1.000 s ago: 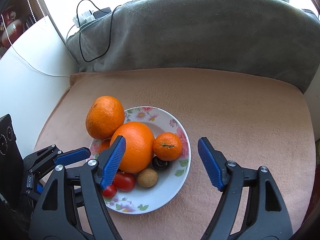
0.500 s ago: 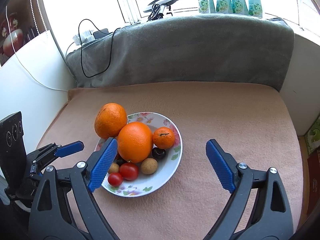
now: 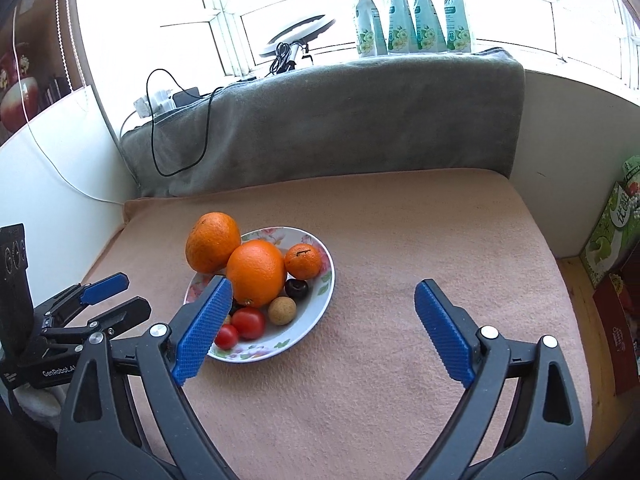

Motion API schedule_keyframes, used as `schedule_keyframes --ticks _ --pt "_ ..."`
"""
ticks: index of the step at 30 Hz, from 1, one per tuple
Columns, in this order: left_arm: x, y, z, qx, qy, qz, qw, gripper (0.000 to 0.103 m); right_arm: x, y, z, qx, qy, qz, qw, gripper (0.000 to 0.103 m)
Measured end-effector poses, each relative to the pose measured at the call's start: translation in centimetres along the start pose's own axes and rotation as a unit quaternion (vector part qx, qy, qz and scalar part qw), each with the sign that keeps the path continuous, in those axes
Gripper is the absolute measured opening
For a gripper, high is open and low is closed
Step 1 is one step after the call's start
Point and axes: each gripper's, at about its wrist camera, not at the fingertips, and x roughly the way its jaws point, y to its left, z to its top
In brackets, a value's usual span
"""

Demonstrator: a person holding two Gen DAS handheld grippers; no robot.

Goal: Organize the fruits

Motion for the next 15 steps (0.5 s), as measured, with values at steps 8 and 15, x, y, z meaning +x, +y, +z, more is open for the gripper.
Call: schedule_keyframes --ticks 8,15 --pt "-0.9 -0.3 -0.6 0.013 -0.009 0.020 0.9997 0.081 -1.4 0.4 -1.0 0.006 -0.017 -0.021 1.000 0.095" --pt "-1.1 -0.2 -1.0 0.007 0.004 0.030 0.9995 0.081 -1.6 0.7 -1.5 0.007 -0.009 -0.028 1.000 0.095"
